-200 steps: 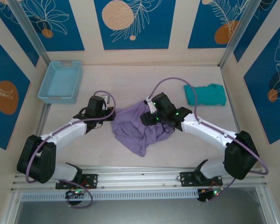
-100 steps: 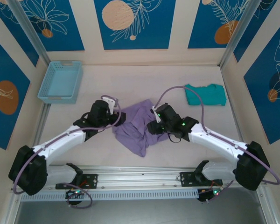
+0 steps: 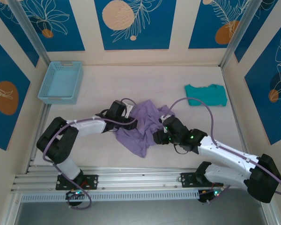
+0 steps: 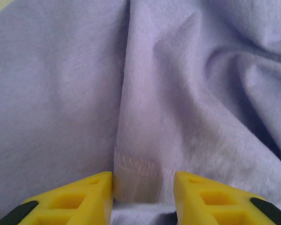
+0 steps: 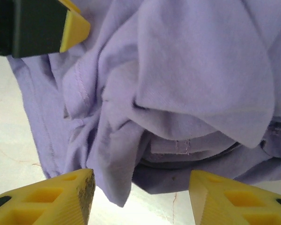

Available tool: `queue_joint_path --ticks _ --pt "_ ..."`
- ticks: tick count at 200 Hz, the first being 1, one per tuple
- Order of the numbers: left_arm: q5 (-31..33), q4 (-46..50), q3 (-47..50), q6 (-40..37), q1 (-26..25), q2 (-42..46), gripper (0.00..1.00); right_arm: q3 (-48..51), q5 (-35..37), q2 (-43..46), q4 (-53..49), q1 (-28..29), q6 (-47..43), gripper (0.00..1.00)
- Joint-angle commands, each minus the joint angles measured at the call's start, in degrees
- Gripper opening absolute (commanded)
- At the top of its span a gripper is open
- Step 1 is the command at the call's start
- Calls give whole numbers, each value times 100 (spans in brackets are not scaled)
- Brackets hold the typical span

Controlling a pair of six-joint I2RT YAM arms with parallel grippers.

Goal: Fold the inside-out t-shirt

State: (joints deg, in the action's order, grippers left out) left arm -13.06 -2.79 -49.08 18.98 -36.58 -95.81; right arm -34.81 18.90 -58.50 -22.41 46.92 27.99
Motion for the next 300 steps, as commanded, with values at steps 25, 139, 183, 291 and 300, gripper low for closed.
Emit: queue_joint_path --ticks 25,139,183,291,300 --pt "-96 -353 -498 -122 -8 -423 11 34 2 -1047 1362 -248 186 29" --pt "412 -143 -1724 573 140 3082 0 -4127 -1205 -463 -394 -2961 -2242 0" --pt "1504 141 -1165 405 167 3082 0 -5182 -1262 -2669 -1596 -3164 -1936 27" --pt "1643 411 -465 295 274 3057 0 -1907 -92 -1789 -1346 -1771 -1294 65" --pt "1664 410 -462 297 294 3051 0 -1847 52 -1947 -1387 -1765 -1201 65"
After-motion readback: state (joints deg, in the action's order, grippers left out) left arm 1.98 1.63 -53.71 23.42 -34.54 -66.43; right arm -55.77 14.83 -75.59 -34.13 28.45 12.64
